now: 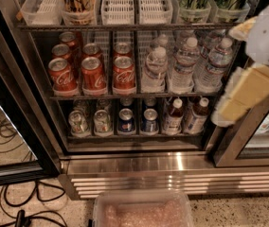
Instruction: Pick orange can from top shelf of fridge
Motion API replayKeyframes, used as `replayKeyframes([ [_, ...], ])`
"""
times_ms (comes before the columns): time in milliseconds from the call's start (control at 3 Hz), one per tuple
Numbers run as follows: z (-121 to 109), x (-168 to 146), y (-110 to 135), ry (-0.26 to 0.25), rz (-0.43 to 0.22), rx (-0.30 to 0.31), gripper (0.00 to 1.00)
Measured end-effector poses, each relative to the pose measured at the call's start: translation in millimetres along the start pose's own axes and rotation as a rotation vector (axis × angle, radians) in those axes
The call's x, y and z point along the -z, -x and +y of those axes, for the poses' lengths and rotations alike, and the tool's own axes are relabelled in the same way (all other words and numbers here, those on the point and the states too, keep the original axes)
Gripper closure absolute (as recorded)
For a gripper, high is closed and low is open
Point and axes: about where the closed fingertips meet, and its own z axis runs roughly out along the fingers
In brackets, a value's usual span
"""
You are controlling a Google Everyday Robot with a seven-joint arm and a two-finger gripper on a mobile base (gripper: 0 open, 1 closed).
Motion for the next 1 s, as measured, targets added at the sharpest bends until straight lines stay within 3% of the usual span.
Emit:
replayKeyframes([
  [333,-3.1,12.4,63.9,-0.071,-0.223,-0.055,0.00],
  [667,-13.9,17.5,100.9,-0.094,-0.360,-0.039,0.00],
  [1000,-10.6,22.9,99.9,-0.110,-0.358,-0.048,0.00],
])
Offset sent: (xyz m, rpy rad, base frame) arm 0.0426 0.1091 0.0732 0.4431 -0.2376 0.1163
